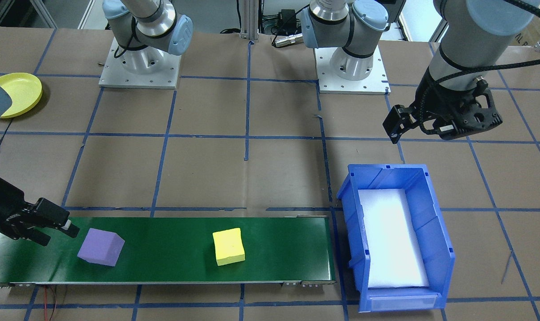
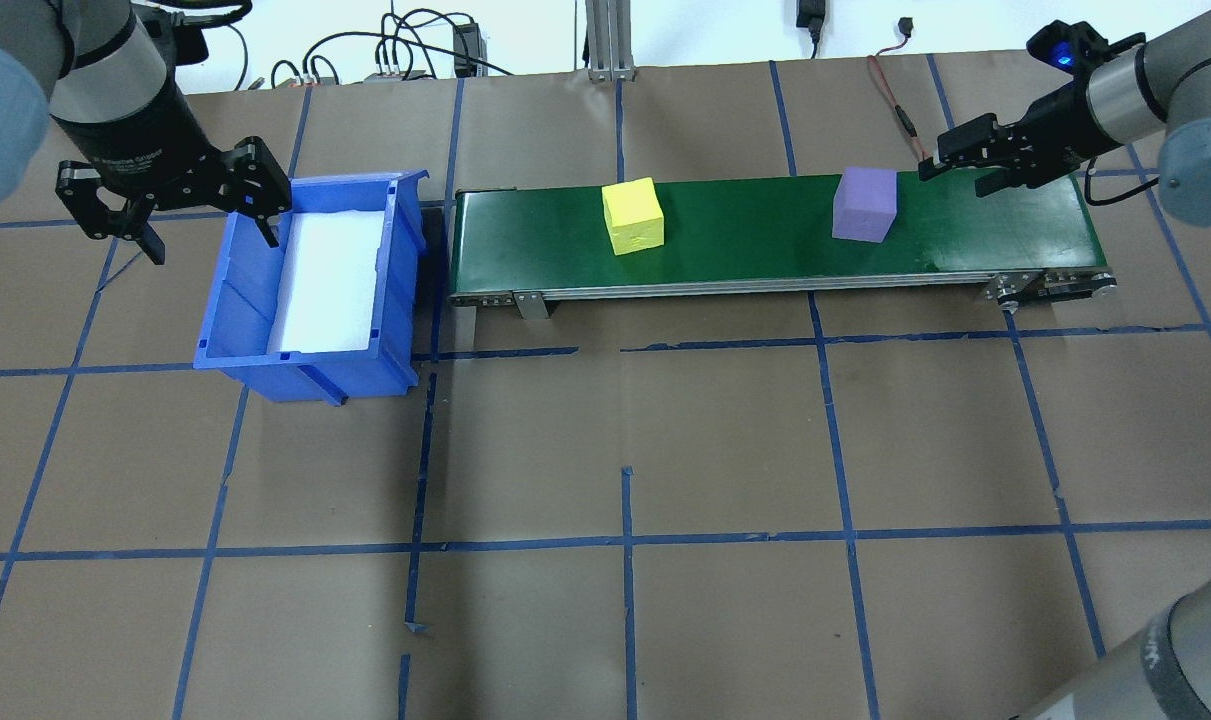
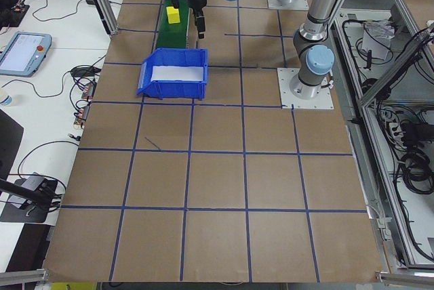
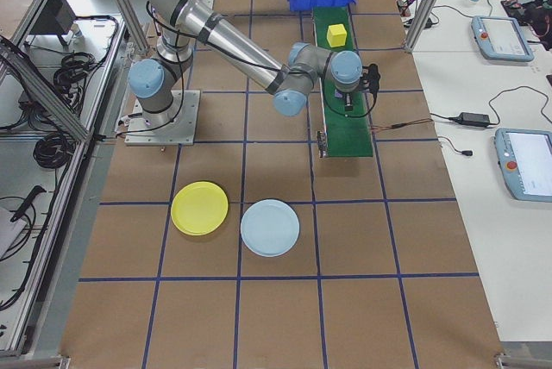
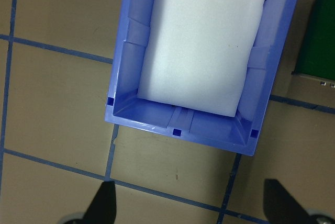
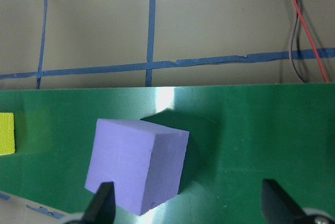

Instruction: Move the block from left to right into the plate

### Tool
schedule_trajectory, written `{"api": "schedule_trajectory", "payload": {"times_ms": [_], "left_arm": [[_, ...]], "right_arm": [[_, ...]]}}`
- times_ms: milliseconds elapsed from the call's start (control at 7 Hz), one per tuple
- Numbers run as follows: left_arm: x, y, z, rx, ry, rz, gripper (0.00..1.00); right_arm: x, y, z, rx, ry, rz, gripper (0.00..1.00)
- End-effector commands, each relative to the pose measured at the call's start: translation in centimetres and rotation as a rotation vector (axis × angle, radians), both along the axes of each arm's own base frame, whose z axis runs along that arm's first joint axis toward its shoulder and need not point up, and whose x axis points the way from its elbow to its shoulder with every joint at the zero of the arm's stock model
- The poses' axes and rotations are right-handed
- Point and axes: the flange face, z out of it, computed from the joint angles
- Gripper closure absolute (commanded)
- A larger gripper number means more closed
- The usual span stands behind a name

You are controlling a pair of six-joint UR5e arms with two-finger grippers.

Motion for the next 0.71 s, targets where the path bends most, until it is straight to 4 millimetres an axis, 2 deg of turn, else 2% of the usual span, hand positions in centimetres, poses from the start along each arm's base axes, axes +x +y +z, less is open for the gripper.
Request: {"api": "schedule_trajectory", "payload": {"times_ms": [0,571], "left_arm": [[0.1,-0.1,-0.1,0.001,-0.001,0.0,0.0],[0.1,-0.2,-0.2,-0.002,-0.001,0.0,0.0]], "right_arm": [[0.0,-0.1,-0.4,0.007,-0.008,-0.003,0.05],[-0.4,-1.1,-1.8,0.025,-0.018,-0.014,0.01]]}}
